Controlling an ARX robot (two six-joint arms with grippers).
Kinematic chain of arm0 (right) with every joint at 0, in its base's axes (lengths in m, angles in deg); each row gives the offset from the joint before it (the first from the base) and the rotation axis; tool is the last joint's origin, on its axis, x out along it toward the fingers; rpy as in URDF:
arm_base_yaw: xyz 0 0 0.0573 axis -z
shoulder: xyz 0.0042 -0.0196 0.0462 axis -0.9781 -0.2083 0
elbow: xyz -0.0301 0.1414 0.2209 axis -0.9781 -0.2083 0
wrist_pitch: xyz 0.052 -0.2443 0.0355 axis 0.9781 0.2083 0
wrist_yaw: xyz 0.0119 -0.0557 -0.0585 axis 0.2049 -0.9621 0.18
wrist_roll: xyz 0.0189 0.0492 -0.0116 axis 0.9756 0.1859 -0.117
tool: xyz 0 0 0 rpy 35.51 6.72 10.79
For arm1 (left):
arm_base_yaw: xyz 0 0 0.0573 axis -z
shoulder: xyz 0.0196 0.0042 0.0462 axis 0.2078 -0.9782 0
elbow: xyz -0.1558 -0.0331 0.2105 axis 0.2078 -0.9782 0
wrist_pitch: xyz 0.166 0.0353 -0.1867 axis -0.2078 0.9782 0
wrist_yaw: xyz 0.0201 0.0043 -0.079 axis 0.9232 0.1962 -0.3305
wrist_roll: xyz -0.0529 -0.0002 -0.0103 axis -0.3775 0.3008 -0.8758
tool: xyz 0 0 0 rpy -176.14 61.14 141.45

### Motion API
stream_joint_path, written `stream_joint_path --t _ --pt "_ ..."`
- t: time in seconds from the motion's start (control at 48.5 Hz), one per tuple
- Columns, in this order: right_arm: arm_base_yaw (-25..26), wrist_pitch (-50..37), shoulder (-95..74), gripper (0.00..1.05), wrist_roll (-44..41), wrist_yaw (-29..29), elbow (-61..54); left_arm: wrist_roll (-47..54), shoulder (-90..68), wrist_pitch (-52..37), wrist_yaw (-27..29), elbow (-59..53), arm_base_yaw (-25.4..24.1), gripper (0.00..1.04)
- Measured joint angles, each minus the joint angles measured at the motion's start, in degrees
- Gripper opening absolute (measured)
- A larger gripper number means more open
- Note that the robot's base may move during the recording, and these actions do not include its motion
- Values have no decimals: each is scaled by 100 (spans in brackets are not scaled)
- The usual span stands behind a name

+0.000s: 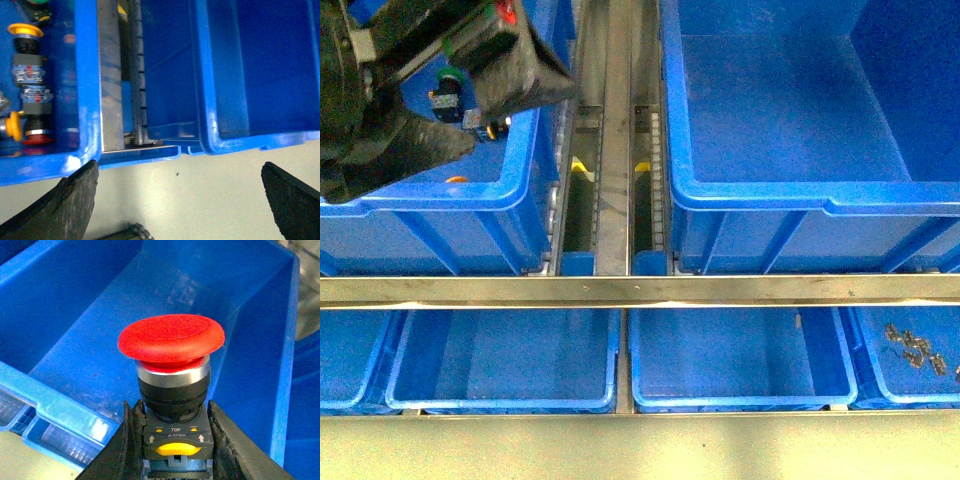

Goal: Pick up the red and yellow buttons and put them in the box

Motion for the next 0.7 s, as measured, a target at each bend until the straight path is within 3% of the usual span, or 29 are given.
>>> stream_joint_path --t 0.371,0.701 --pt "433 385 398 26 634 -9 46 201 48 -531 131 -216 48 97" --pt "516 428 516 26 824 -87 46 302 44 -562 -2 -297 -24 97"
